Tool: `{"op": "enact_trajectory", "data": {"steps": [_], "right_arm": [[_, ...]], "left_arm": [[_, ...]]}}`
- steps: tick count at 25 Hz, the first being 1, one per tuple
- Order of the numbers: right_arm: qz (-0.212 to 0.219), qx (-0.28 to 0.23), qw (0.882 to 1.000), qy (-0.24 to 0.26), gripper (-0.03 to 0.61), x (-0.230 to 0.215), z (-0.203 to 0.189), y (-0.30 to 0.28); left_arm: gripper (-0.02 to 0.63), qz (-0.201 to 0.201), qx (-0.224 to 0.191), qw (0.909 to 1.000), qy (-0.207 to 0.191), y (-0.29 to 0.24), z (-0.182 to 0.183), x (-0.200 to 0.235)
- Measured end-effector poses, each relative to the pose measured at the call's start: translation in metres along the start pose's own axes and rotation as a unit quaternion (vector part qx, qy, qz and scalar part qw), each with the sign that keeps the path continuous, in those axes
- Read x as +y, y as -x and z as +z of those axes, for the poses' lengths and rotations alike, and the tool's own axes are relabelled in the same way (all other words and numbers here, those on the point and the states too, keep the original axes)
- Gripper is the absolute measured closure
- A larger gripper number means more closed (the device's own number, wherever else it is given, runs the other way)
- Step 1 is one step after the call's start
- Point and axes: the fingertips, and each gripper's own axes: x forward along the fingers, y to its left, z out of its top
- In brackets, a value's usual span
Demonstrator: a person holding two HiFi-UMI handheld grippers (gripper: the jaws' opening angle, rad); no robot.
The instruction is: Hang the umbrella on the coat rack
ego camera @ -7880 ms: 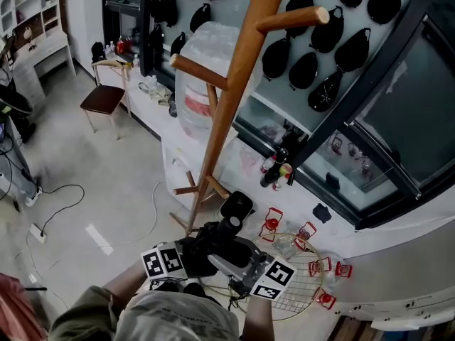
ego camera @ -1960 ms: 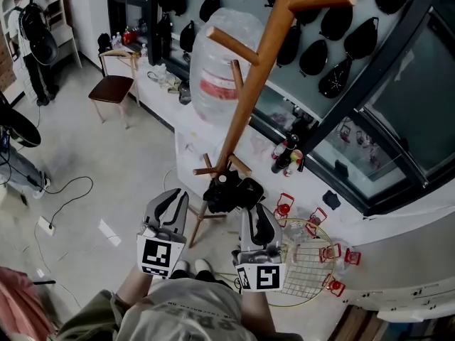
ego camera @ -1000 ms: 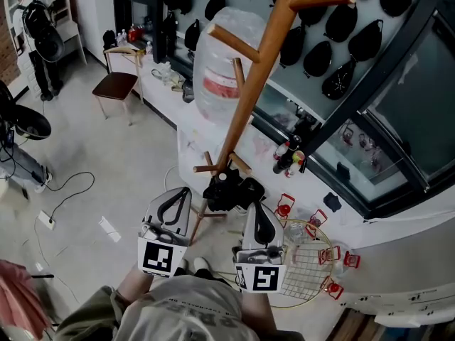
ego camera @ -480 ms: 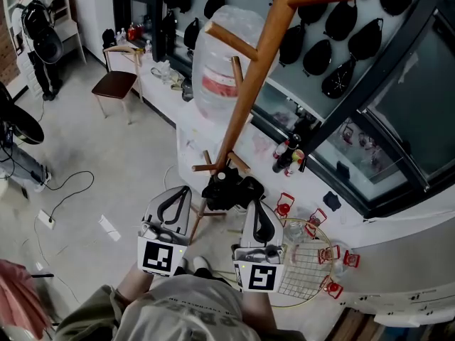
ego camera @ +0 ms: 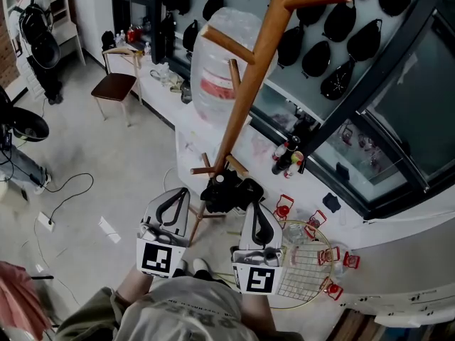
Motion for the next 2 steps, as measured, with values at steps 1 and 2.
{"op": "enact_trajectory", "data": {"steps": [1, 2], "right_arm": [[0.0, 0.001, 1.0, 0.0, 0.58, 0.0, -0.0005, -0.0004], [0.0, 0.001, 1.0, 0.0, 0.58, 0.0, -0.001, -0.0007]], "left_arm": [[0.603, 0.001, 0.001, 1.0, 0.001, -0.0001, -0.0005, 0.0006], [0.604, 0.001, 0.003, 1.0, 0.001, -0.0002, -0.0011, 0.0012]]}}
